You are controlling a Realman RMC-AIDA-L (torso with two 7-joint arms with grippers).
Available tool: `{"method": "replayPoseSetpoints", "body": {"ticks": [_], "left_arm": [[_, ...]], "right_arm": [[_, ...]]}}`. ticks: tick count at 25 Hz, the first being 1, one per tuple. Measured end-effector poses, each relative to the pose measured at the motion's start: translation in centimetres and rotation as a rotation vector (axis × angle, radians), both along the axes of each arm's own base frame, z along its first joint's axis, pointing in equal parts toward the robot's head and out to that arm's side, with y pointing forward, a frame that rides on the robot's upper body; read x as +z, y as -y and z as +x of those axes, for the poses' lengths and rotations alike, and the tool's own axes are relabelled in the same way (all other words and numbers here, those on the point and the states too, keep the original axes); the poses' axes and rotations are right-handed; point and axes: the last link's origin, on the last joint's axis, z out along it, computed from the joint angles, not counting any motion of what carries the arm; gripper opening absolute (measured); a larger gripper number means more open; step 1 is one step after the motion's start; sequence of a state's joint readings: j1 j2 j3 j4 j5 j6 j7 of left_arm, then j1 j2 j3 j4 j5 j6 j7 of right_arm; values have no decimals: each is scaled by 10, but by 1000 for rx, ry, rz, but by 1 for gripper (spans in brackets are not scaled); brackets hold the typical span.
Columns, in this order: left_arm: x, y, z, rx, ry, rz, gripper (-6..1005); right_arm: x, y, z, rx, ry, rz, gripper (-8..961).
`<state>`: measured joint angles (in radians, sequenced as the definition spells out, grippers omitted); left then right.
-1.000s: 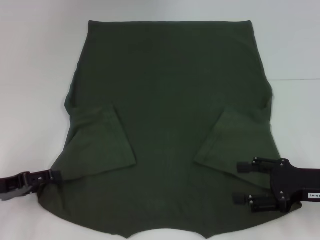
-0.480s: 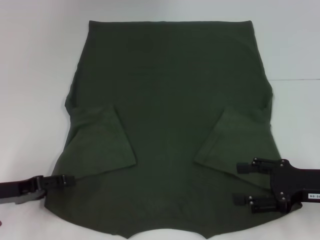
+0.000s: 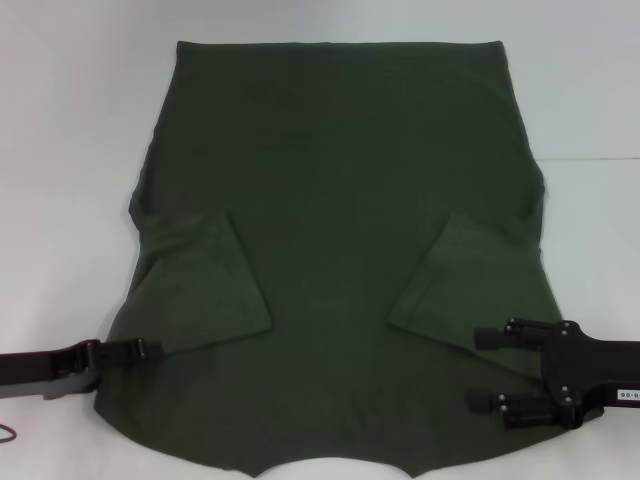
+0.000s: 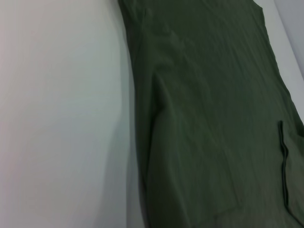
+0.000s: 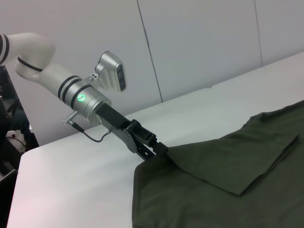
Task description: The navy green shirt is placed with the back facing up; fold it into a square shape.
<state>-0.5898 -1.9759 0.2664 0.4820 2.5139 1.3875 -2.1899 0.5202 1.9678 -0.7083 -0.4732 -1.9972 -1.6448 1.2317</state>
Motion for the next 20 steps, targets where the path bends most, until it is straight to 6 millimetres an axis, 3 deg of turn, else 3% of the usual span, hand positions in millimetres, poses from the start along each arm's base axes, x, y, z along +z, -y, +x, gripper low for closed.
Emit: {"method": "replayPoseSetpoints", "body": {"ticks": [6,13,20], "left_arm": [[3,-1,-2,8,-9,2,858],[-9,-2,7,5,13,-43,832],[-3,-6,7,26,10,-28,805]], "right_arm": [[-1,1,1,-5,-4,-2,899],[-1,1,0,-9,-7,-3,899],[2,0,-1,-7,-15,-3,898]]}}
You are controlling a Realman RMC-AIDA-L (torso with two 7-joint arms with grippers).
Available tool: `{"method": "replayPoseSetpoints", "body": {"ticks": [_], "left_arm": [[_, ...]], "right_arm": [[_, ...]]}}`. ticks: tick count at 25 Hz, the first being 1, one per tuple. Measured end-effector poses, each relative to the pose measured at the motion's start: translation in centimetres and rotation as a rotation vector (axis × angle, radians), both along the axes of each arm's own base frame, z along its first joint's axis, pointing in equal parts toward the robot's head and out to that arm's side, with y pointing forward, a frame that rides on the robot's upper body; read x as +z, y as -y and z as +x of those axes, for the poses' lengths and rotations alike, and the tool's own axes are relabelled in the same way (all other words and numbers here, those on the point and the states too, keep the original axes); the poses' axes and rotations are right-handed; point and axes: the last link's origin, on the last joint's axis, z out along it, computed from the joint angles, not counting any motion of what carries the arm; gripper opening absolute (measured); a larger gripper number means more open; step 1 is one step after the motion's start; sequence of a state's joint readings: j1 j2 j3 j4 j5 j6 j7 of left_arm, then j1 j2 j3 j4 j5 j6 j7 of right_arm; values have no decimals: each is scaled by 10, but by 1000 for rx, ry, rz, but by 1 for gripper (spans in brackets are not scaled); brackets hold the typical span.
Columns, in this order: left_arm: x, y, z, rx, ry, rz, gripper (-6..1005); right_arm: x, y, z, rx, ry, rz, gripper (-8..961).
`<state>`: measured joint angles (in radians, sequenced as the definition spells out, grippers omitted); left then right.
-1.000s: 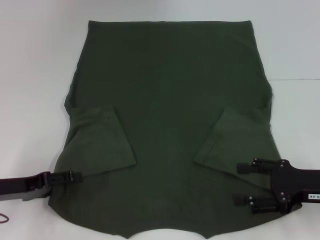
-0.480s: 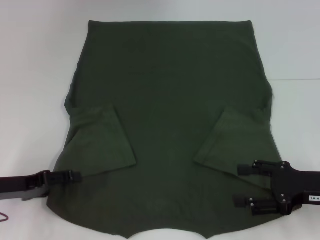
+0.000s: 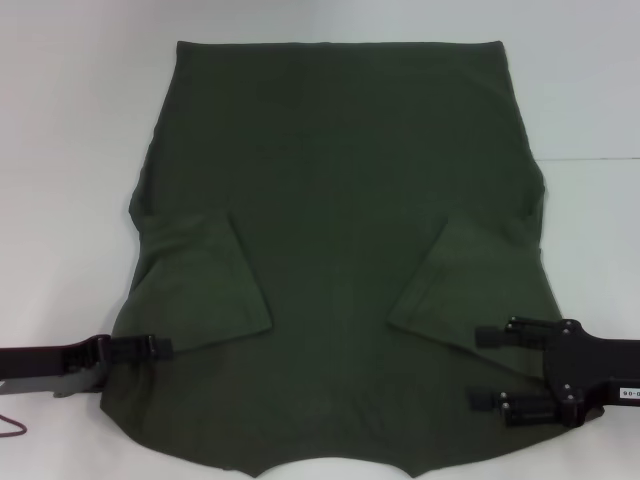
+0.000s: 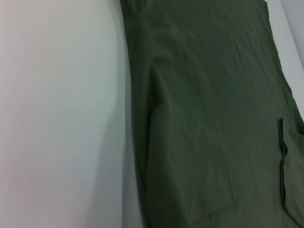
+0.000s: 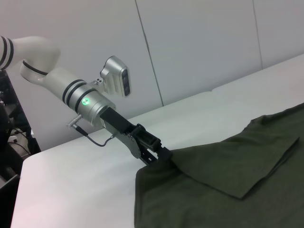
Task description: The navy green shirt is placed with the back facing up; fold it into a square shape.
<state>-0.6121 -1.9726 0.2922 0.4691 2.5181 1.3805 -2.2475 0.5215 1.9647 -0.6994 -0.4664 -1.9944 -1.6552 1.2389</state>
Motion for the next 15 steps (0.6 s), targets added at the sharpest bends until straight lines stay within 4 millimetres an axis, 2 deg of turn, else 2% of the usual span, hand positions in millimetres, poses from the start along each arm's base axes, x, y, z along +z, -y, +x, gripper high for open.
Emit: {"method": "replayPoseSetpoints", "body": {"ticks": [14,15], "left_arm": [[1,0,-4,-6,-48,-17,752],[1,0,-4,-5,-48,-17,706]], "right_arm": [[-1,2,-1,3,-10,-14,898],[-1,3,-1,2,-10,-14,898]]}}
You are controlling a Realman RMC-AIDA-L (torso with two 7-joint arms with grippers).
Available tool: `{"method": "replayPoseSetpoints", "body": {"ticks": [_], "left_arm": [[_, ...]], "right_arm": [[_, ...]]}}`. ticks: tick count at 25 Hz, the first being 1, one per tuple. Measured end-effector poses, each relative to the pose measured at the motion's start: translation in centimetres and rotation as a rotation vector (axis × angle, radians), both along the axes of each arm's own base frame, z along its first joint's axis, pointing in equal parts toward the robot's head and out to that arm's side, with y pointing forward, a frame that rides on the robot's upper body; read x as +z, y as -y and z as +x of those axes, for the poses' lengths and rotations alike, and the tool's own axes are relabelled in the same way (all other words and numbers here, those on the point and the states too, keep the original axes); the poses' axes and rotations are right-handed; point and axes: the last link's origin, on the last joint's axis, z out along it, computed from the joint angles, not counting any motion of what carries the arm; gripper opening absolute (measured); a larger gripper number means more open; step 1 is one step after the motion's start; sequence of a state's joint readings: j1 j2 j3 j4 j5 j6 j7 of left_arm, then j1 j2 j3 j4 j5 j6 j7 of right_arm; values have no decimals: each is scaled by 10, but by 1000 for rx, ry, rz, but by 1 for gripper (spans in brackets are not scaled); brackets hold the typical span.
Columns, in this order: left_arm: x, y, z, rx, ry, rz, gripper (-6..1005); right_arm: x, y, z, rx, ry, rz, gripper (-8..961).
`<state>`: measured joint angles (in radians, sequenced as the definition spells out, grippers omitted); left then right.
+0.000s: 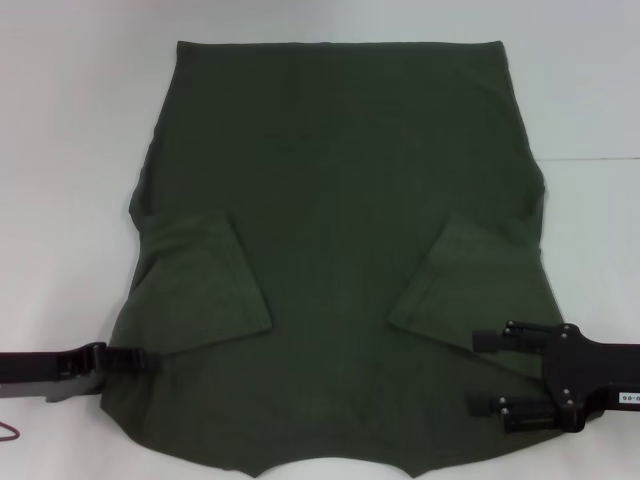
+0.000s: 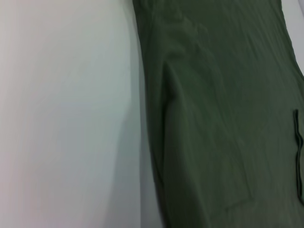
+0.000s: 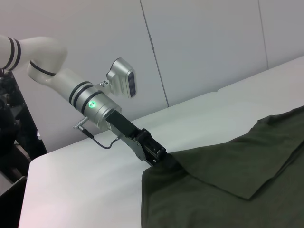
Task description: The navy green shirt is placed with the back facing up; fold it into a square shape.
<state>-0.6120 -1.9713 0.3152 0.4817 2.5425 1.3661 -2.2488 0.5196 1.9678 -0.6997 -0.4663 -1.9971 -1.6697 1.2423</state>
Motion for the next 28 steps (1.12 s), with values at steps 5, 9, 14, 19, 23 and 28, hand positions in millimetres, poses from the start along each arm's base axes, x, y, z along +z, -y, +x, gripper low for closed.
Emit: {"method": "replayPoseSetpoints", "body": {"ticks": [5,9,14,19,23,28], "left_arm": [[0,0,0,1,0,0,512],[-1,0,-1,2,-8,8,478],[1,-1,-4,33,-9,27,436],[1,-2,-4,32,-12,27,350],[1,-3,-3,26,-12,25,118],[2,-3,-1,25,2,21,51]], "right_arm": [[0,0,0,0,0,-2,898],[-1,1,0,-1,-1,-6,898],[-1,2,0,-9,-8,-14,898],[-1,3,0,-21,-14,-18,898],[0,2,-1,-38,-21,-26,898],[5,-6,-5,-105,-38,-60,898]]}}
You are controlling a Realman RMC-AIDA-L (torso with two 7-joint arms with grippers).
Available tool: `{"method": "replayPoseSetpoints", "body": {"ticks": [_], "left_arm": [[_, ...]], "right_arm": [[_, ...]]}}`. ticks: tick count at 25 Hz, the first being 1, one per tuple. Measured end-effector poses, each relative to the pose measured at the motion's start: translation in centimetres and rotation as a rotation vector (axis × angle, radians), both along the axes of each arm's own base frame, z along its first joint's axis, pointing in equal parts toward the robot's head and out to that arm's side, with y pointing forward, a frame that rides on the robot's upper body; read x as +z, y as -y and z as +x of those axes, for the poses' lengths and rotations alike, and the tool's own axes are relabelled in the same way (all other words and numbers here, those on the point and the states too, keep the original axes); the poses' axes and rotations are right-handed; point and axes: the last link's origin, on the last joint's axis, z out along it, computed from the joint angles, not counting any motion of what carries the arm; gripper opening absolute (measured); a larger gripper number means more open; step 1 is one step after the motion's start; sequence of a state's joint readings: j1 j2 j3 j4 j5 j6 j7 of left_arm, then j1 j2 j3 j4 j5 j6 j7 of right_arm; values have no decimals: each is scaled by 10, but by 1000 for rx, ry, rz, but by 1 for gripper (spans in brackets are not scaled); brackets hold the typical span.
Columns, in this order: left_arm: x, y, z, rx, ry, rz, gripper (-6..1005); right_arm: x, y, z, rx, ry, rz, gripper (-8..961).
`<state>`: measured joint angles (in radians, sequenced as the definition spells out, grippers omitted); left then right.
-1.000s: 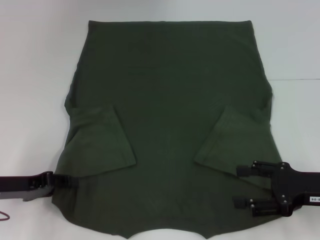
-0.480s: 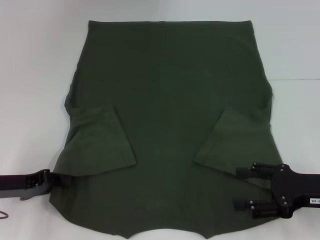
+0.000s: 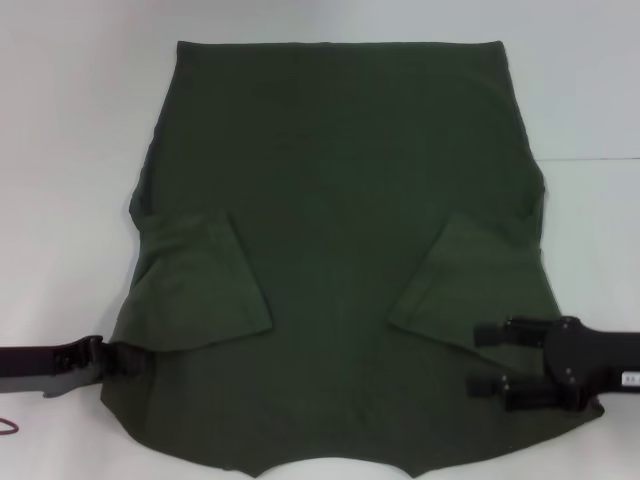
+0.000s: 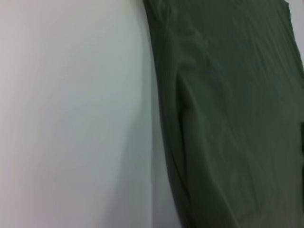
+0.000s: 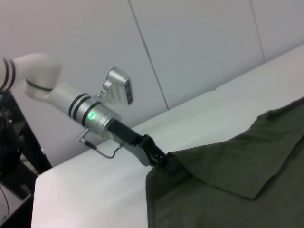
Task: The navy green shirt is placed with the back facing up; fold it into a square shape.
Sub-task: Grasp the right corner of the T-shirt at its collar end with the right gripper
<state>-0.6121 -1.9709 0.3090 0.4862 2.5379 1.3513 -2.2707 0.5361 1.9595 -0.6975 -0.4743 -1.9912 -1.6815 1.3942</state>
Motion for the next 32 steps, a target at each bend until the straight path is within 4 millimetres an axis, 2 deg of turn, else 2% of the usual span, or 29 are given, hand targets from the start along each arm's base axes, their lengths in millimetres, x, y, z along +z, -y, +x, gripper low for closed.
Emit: {"method": "replayPoseSetpoints", "body": {"ticks": [6,13,20,32], "left_arm": [[0,-1,4,-10,16,-9,38],[0,-3,5,-20,8,-9,39],[0,-5,7,-26,5,-7,38],[0,-8,8,-28,1,2,38]], "right_arm": [[23,-28,-7,-296,-20,-107,898],[44,-56,10,-719,61,-156,898],[60,-55,28,-919,124,-187,898],[63,-39,50,-1008,190,-216,898]]}}
